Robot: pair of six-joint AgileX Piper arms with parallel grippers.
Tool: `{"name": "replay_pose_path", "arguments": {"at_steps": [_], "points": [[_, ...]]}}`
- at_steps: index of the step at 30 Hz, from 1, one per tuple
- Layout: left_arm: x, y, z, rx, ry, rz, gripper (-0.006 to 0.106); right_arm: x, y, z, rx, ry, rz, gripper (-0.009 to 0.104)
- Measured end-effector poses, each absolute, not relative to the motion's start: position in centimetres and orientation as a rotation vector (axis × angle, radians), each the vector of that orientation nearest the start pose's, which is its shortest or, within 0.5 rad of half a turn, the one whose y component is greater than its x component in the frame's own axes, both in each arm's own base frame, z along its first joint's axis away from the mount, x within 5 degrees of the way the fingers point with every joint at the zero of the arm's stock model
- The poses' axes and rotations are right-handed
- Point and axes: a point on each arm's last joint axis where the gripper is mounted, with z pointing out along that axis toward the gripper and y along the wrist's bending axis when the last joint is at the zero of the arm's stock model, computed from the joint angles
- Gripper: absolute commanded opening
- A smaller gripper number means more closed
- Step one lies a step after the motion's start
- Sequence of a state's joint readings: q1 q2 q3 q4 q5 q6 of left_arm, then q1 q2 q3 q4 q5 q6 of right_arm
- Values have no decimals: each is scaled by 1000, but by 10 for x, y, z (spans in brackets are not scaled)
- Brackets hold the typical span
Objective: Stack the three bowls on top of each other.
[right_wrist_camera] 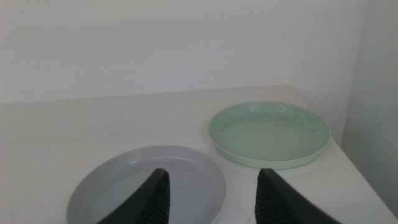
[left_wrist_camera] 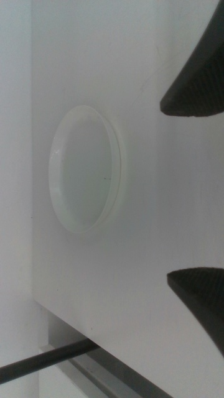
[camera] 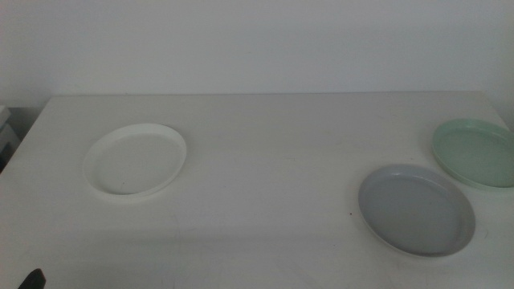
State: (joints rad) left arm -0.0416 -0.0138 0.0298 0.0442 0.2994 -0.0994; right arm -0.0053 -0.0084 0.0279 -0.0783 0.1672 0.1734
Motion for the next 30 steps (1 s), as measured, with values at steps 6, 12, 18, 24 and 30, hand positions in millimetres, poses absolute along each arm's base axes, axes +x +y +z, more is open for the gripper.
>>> {"name": "replay_pose_path", "arguments": {"at_steps": [6,12,18,24,30], "points": [[54,-1,177,-23,1799,-59,81,52,-2,211,110,1661,65,37],[54,-1,177,-23,1799,-59,81,53,-1,258,147,1734,98,37],[54,-1,177,-23,1799,-59,81,69,0,306,188,1945,130,37],[54,-1,177,-23,1799,-59,81,96,3,348,213,2144,170,37],[54,-1,177,-23,1799,-59,81,129,6,369,273,2251,223,37]]}}
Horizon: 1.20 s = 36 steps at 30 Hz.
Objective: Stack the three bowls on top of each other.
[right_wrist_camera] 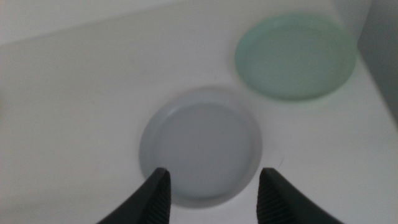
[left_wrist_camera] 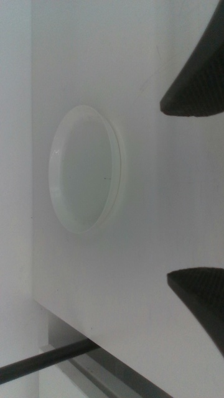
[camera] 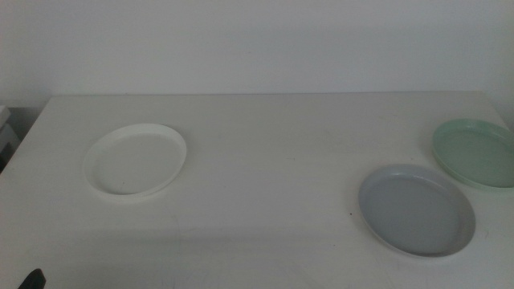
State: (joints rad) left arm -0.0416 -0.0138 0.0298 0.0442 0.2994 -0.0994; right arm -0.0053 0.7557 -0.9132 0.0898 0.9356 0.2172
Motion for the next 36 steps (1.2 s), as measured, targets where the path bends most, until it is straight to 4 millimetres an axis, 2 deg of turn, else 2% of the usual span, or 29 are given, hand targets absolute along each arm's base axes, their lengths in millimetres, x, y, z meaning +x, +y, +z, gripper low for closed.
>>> {"name": "replay_pose_path", "arguments": {"at_steps": [5,10,12,18,22,29,36], "points": [[54,-1,177,-23,1799,-59,81,165,7,367,344,2394,242,37],[54,-1,177,-23,1799,-59,81,205,5,350,368,2543,206,41],[54,-1,177,-23,1799,-59,81,218,5,339,377,2606,190,48],[54,-1,177,-23,1799,-59,81,253,5,301,378,2767,160,80],[54,-1,177,-23,1799,-59,81,271,0,278,405,2812,146,90],[54,-1,177,-23,1799,-59,81,299,-15,229,496,2914,118,86],[54,-1,177,-23,1799,-59,81,322,-17,187,516,2936,113,70]]}}
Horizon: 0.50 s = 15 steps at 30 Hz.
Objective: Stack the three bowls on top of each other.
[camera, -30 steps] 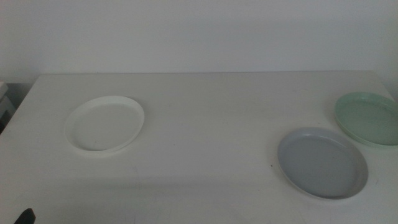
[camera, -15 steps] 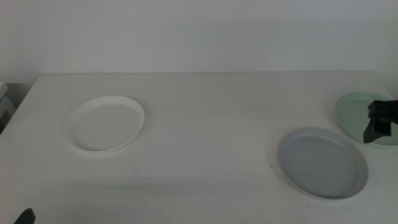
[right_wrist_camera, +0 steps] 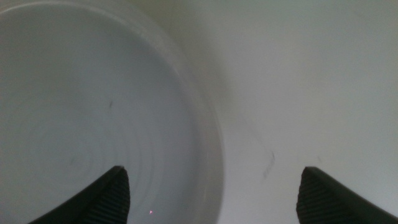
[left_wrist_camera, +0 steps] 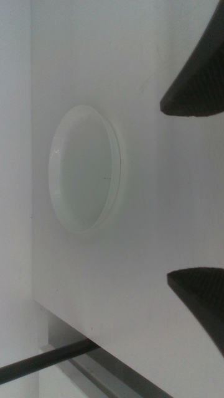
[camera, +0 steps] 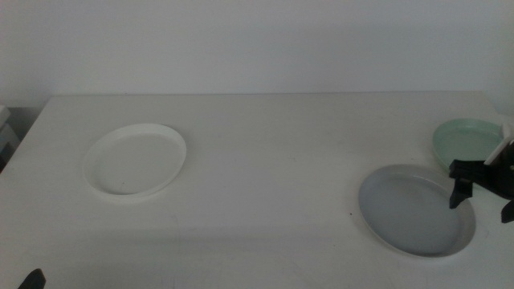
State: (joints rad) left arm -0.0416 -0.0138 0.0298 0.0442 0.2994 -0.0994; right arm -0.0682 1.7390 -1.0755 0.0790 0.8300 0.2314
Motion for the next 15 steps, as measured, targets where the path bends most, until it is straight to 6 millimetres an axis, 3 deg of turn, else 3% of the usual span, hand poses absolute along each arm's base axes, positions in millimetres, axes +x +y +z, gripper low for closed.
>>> {"name": "replay_pose_path", "arguments": {"at_steps": [9,12,13,14,15], "points": [[54,-1,177,-22,1799,-57,81,334,-18,156,530,2956,107,45],[54,-1,177,-22,1799,-57,81,334,-18,153,534,2963,108,26],[54,-1,177,-22,1799,-57,81,334,-18,153,534,2964,108,18],[54,-1,177,-22,1799,-57,81,335,-18,153,532,2961,108,3],[54,-1,177,-22,1799,-57,81,335,-18,153,524,2961,105,-1]]}}
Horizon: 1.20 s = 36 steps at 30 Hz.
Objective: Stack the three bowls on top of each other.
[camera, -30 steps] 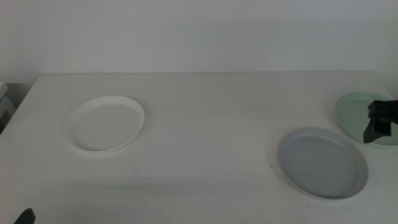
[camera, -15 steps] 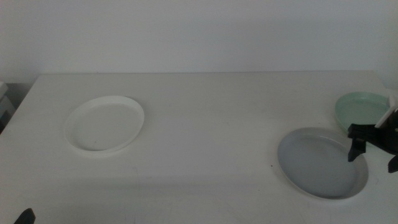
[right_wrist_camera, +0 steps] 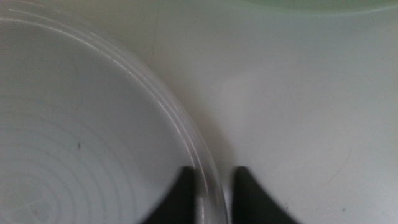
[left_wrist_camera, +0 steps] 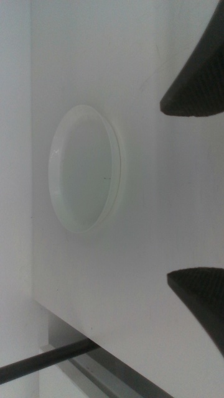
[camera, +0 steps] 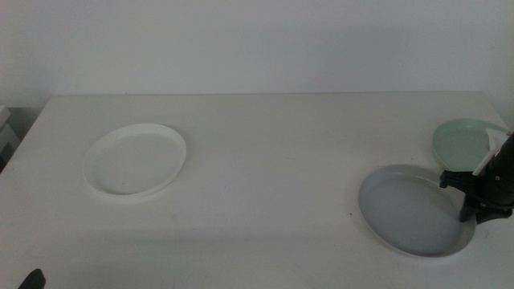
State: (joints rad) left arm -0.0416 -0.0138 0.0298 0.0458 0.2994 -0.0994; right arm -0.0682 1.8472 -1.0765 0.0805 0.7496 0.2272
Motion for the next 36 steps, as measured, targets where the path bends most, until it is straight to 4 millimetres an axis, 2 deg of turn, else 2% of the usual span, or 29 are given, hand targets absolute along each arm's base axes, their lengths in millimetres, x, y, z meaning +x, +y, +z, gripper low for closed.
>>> {"name": "replay_pose_path", "arguments": {"at_steps": [5,7,10,16,22,26,30,33,36], "points": [[54,-1,177,-22,1799,-57,81,334,-18,158,502,2949,98,-1],[54,-1,177,-22,1799,-57,81,333,-14,168,487,2925,108,-1],[54,-1,177,-22,1799,-57,81,332,-4,194,448,2872,141,-1],[54,-1,177,-22,1799,-57,81,343,40,243,280,2792,232,-1],[54,-1,177,-22,1799,-57,81,354,99,266,111,2743,347,-1],[54,-1,177,-22,1799,-57,81,363,136,262,26,2750,394,-1],[54,-1,177,-22,1799,-57,81,373,164,242,-33,2791,410,-1],[54,-1,177,-22,1799,-57,81,381,177,221,-51,2835,407,-1],[54,-1,177,-22,1799,-57,81,386,181,201,-48,2873,394,-1]]}}
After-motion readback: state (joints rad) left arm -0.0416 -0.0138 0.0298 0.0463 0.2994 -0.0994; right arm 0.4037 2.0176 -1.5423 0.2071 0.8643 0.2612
